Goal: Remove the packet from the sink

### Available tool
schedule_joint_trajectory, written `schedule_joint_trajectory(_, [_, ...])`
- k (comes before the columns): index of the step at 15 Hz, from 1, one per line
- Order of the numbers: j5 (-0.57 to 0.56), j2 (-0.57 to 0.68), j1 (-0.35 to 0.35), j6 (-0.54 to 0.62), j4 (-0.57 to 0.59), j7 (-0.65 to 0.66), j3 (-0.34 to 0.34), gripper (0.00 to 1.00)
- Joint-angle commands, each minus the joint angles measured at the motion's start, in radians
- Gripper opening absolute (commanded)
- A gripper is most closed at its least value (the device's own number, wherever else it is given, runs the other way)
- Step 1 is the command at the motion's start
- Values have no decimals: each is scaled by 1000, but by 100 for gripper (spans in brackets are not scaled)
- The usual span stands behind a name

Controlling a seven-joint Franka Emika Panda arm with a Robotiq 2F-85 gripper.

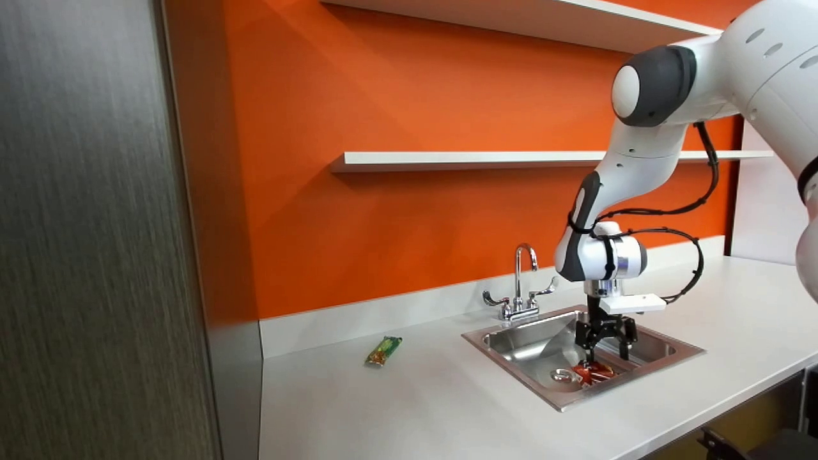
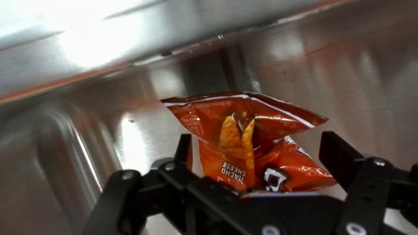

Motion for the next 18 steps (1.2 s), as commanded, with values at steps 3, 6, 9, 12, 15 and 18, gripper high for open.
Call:
schedule_joint_trajectory(3, [-50, 56, -15, 2, 69, 53, 13, 100])
schedule_joint_trajectory(6, [-57, 79, -13, 2, 92, 64, 12, 100])
schedule_joint_trajectory(9, [-61, 101, -11, 1, 114, 74, 11, 100])
schedule_joint_trajectory(12, [-63, 119, -10, -1, 132, 80, 10, 100])
schedule_joint_trajectory(15, [-66, 132, -10, -2, 145, 84, 11, 100])
schedule_joint_trajectory(18, [-68, 141, -10, -3, 156, 84, 12, 74])
